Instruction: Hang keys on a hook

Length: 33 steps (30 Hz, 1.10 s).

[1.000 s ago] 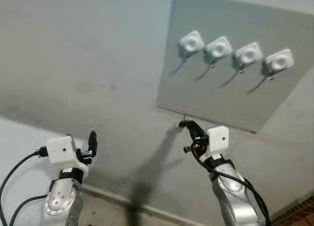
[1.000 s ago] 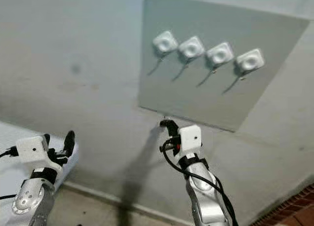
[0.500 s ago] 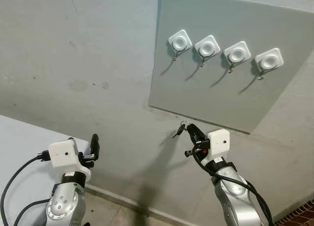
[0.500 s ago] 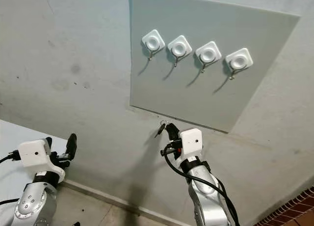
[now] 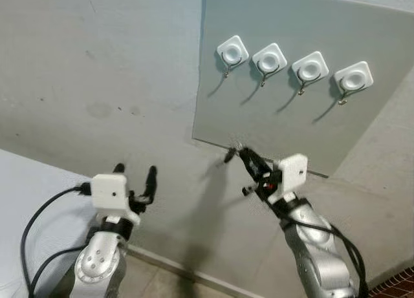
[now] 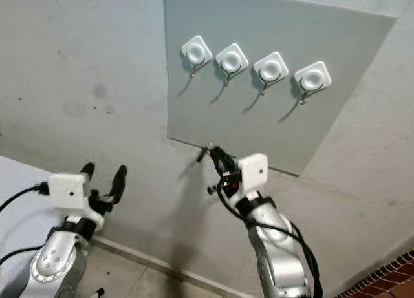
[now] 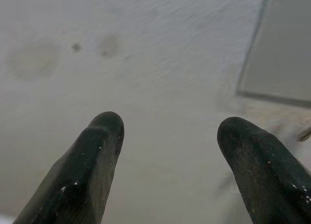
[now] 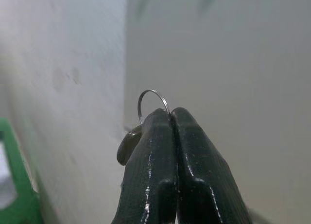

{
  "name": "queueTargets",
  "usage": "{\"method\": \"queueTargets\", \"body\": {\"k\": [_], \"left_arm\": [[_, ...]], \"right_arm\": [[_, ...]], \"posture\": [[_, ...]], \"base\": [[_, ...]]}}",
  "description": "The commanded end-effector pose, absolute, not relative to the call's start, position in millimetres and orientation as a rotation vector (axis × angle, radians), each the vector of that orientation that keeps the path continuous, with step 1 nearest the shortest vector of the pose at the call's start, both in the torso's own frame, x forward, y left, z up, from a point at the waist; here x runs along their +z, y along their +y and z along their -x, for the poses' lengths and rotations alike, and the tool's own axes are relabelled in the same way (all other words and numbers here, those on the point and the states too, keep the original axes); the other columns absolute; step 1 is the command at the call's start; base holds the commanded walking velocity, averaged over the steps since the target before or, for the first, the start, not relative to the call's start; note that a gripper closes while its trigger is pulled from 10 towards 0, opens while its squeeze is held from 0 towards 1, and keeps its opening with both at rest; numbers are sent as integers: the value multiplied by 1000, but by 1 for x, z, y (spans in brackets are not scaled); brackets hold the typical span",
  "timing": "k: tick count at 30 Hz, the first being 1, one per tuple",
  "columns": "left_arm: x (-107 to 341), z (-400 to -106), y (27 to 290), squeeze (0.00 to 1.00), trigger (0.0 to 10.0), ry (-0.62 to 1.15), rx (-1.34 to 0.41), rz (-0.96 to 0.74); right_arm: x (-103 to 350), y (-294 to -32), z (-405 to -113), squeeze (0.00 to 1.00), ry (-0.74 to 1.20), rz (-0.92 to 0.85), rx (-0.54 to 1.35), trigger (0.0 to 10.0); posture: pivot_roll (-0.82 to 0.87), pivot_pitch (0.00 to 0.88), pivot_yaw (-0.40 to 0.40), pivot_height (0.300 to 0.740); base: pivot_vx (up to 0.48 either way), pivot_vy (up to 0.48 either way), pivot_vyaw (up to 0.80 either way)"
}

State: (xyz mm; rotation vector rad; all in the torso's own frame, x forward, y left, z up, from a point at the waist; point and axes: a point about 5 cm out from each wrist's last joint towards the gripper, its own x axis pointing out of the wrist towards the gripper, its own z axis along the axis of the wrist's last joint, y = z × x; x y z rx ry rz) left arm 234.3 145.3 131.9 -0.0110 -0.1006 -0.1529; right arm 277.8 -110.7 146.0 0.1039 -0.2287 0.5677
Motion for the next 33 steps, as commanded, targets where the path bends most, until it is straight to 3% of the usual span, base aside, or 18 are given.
{"method": "queueTargets", "body": {"k": [1,11,33], "left_arm": [[139,-235,140,0,10000,-123,-190,-6],[156,-245,131,0,10000,-175,-277,-38],[187,-251,115,0,10000,-264,-394,-114]], "right_arm": [[157,-108,-278,0,-258,-119,618,10000],[197,-93,-289,0,-368,-137,749,10000],[229,-92,-313,0,-461,-206,681,10000]], "posture": [[-12,0,-85,740],[-14,0,-79,740],[10,0,-76,740]], "base": [[0,0,0],[0,0,0],[0,0,0]]}}
